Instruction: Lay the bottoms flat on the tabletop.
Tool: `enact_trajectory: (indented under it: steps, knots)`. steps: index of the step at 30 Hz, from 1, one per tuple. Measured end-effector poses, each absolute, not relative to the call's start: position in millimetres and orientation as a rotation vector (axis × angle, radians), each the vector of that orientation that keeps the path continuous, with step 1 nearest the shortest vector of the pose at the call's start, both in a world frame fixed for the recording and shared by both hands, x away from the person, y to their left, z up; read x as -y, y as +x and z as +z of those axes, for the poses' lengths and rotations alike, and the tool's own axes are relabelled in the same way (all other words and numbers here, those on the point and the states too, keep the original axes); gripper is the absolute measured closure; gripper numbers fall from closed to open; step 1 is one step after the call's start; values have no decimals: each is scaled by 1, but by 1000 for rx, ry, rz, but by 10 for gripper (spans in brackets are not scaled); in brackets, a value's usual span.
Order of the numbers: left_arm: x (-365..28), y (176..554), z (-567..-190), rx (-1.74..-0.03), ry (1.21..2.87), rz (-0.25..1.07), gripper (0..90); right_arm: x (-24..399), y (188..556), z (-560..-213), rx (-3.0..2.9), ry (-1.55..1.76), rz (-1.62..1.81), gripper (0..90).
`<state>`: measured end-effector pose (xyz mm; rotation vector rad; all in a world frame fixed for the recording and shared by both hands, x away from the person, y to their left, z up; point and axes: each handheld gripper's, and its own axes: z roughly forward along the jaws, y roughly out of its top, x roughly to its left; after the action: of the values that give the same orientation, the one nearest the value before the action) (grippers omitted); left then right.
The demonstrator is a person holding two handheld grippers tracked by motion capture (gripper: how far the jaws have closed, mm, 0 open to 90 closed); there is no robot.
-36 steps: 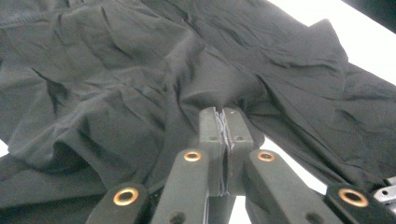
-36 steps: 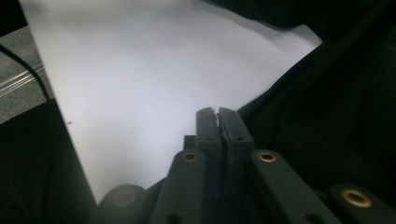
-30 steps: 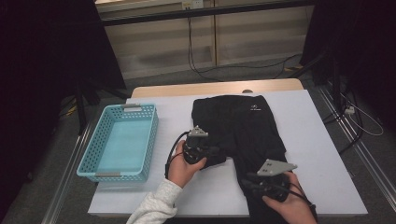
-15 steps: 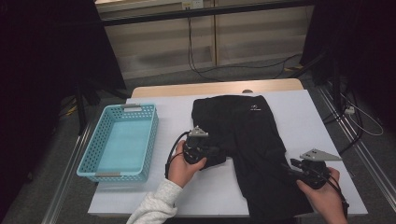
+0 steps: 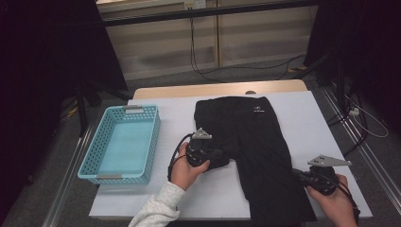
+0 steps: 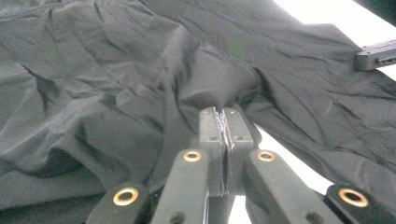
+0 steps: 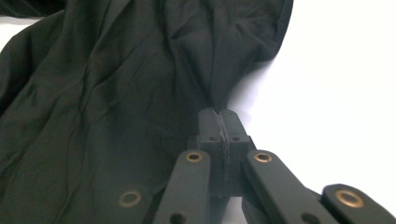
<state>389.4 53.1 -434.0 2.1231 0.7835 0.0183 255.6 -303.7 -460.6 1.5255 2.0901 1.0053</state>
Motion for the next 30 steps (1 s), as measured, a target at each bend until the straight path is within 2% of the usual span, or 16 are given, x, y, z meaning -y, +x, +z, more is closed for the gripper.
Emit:
enact_trajectory:
  steps: [5, 8, 11, 13, 21, 23, 26, 30]
  knots:
    - [-50, 385, -432, -775, 2128, 10, 884, 305, 247, -459, -2115, 1534, 999, 885]
    - [-48, 383, -432, -770, 2136, 8, 883, 302, 247, -458, -2124, 1512, 979, 749]
    - [-47, 382, -433, -765, 2144, 7, 884, 302, 253, -452, -2096, 1492, 991, 682]
    - [-47, 381, -434, -762, 2145, 7, 884, 303, 258, -448, -2055, 1487, 998, 602]
    - [-47, 379, -436, -751, 2155, 22, 870, 298, 282, -447, -2013, 1445, 964, 506]
    - [-50, 379, -434, -756, 2139, 23, 814, 293, 284, -445, -2021, 1420, 983, 478]
    - [-55, 380, -428, -762, 2107, 39, 632, 285, 287, -441, -2023, 1391, 1003, 421]
    - [-67, 381, -418, -776, 2073, 77, 474, 277, 288, -439, -2030, 1365, 1013, 365]
